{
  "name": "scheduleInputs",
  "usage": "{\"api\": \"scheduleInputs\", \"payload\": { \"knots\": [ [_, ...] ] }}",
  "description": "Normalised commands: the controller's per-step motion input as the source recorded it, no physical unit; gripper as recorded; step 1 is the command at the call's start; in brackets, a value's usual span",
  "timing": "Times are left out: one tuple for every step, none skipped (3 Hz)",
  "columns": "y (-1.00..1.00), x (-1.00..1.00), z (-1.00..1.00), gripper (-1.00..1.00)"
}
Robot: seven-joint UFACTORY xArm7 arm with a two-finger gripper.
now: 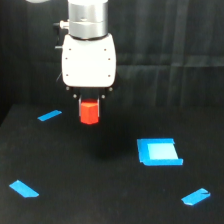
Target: Pick up the red object from the table
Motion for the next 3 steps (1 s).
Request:
{"api": "scheduleInputs", "payload": {
  "knots": [
    [0.12, -0.09, 0.1, -1.0],
    [0.05, -0.03, 0.02, -0.93],
    [0.19, -0.13, -0.04, -0.99]
  ]
}}
